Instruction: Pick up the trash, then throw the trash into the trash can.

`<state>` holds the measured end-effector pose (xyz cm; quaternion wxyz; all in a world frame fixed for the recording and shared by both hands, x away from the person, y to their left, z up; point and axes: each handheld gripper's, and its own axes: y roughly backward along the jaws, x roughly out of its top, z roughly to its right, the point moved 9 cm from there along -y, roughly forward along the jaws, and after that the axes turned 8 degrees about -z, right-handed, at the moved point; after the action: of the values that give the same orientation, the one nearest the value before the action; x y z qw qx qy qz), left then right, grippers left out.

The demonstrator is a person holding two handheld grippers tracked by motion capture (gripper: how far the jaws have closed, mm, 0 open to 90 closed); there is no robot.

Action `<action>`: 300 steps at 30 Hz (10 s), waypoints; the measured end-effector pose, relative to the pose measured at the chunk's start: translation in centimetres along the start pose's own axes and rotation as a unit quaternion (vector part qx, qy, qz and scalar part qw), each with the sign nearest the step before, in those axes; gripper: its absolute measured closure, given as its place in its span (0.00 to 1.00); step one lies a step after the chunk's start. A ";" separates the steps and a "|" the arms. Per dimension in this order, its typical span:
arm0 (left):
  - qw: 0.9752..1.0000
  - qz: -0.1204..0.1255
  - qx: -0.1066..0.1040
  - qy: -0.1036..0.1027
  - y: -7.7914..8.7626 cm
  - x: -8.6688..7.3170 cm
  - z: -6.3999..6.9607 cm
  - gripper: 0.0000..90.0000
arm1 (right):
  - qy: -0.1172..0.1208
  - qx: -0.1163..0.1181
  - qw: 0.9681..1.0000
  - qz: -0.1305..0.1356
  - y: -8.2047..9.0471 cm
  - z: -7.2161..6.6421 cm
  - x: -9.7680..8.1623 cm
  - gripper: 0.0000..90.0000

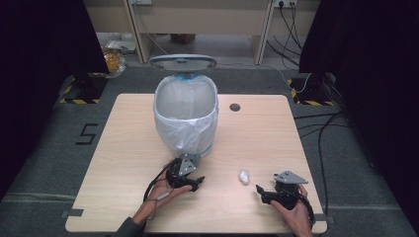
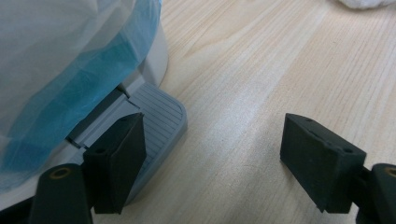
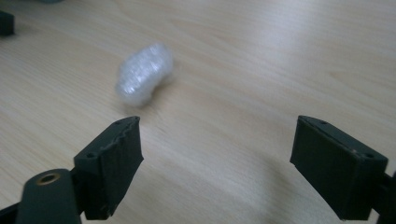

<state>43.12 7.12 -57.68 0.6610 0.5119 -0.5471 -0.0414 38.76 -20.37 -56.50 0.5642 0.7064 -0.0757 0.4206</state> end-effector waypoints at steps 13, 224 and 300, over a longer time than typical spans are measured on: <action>1.000 0.001 -0.001 0.000 0.0 0.0 0.0 0.24 | 0.029 0.007 0.999 0.030 -1.0 -3.5 3.2 0.38; 1.000 0.002 -0.002 -0.002 0.2 -0.1 0.3 0.24 | 0.014 -0.006 0.994 0.109 3.4 -0.3 15.6 0.24; 1.000 -0.002 -0.005 -0.002 0.2 -0.2 0.3 0.24 | -0.008 -0.018 0.999 -0.039 -2.8 -0.4 1.0 0.16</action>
<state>42.67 7.14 -57.71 0.6622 0.5095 -0.5474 -0.0466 40.81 -18.69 -57.91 0.5923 0.7020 -0.0602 0.3907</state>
